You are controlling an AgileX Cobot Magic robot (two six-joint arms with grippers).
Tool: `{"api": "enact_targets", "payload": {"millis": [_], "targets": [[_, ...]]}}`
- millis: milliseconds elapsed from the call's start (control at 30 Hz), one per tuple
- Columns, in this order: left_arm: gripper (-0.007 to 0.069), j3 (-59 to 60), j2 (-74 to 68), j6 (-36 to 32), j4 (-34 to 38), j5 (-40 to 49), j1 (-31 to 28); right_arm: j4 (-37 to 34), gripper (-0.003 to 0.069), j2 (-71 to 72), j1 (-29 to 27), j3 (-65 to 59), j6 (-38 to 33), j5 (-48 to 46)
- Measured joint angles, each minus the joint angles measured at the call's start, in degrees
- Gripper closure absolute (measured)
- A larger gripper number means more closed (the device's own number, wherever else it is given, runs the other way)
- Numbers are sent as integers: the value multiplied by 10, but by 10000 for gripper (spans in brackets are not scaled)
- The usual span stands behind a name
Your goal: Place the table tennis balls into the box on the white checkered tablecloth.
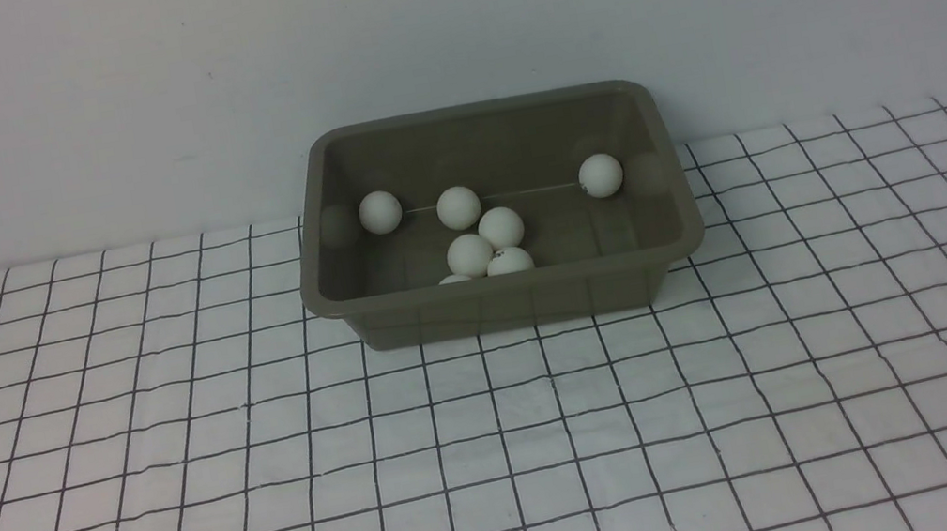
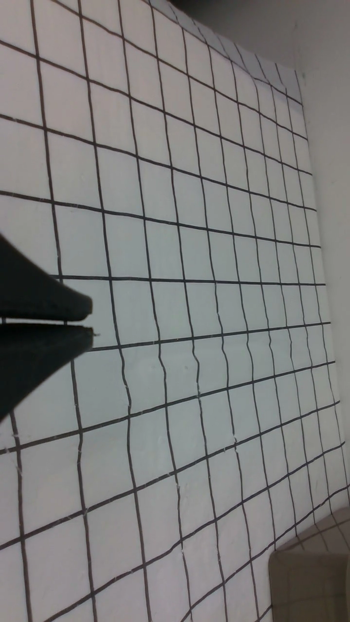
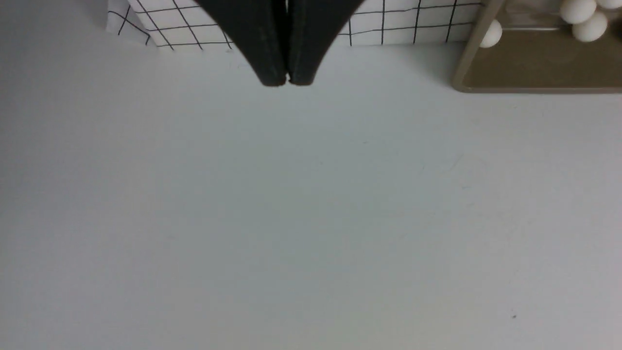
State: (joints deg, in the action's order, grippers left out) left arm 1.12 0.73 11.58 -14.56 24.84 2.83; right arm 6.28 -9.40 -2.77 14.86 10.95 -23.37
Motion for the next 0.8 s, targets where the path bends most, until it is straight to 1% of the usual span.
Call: {"api": "enact_targets", "payload": {"millis": [200,433,567,800], "targets": [[629,0,0,0,0,-1,0,-5,676,77,0,-96,10,33],[629,0,0,0,0,-1,0,-4,676,101,5,-134,11,40],[629,0,0,0,0,-1,0,-3,676,101,26,-142,11,28],[629,0,0,0,0,-1,0,-2,676,101,30,-144,10,-29]]}}
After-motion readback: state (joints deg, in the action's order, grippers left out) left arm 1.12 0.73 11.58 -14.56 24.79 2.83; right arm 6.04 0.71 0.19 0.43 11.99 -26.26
